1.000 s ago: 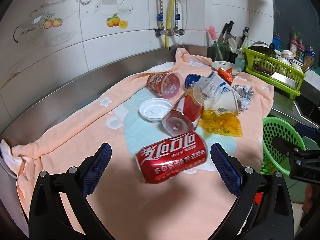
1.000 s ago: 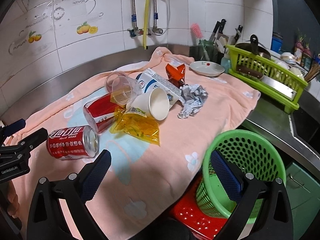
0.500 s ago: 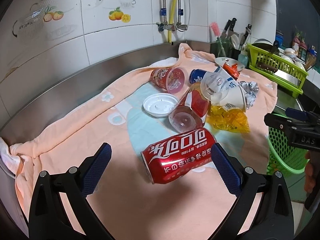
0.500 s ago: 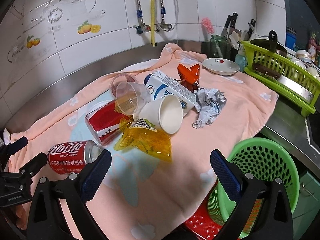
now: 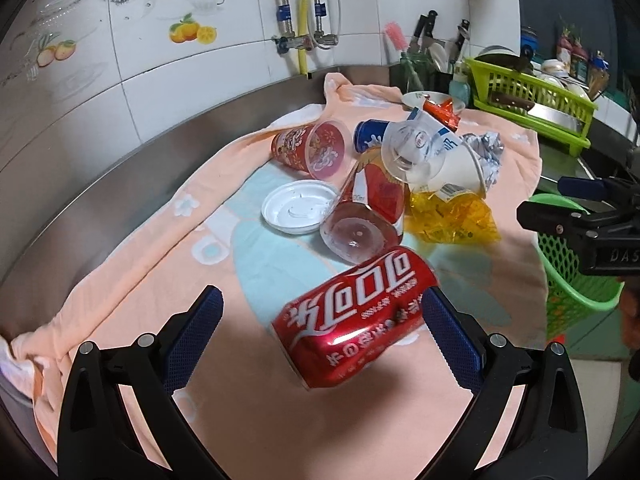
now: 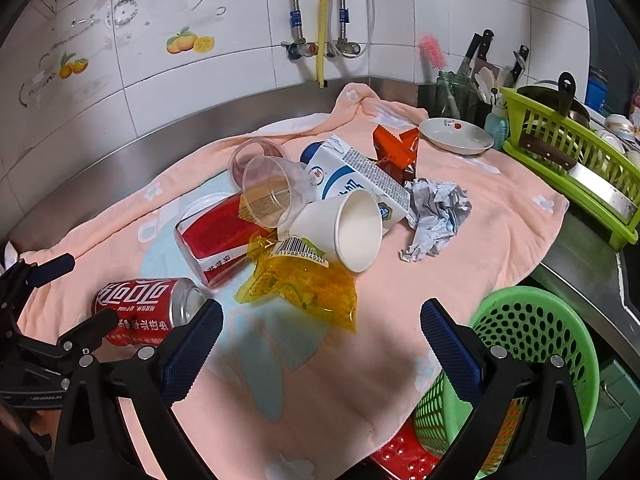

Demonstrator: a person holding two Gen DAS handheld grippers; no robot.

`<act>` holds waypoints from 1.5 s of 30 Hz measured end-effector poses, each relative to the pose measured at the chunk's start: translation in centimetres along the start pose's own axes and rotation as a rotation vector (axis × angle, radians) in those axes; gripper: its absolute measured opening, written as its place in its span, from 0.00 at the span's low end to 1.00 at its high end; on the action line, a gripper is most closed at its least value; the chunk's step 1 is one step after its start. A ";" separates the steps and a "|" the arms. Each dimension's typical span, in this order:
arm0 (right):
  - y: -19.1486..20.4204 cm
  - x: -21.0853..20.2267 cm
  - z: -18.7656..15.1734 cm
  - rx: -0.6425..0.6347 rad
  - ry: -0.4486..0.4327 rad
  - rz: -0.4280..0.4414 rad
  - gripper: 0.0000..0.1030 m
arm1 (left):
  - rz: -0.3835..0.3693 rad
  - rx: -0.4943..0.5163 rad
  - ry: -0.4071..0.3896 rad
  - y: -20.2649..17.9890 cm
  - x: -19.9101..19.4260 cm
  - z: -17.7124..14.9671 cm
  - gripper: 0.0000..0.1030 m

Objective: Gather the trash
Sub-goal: 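Close the left tool around the red Coca-Cola can while the right tool reaches the yellow bag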

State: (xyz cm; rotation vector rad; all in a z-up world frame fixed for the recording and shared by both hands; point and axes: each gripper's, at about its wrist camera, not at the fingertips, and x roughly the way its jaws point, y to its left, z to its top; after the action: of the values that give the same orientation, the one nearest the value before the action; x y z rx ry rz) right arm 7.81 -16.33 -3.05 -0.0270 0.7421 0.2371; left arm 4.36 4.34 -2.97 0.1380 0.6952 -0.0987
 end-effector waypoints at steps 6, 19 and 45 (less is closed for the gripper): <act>-0.3 1.8 -0.2 0.034 0.027 0.020 0.93 | -0.039 0.003 0.002 0.9 0.0 -0.5 0.95; -1.0 7.4 -0.4 0.061 0.098 0.069 0.93 | -0.078 0.060 0.015 1.4 0.7 -0.5 0.95; -0.3 8.0 -0.1 -0.025 0.101 0.141 0.93 | -0.235 0.236 0.022 0.6 3.4 0.2 0.95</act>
State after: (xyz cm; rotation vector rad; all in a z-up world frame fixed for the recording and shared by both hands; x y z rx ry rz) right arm 13.53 -15.04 -8.48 -0.0102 0.8432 0.3810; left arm 7.16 4.78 -4.94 0.2831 0.7181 -0.4058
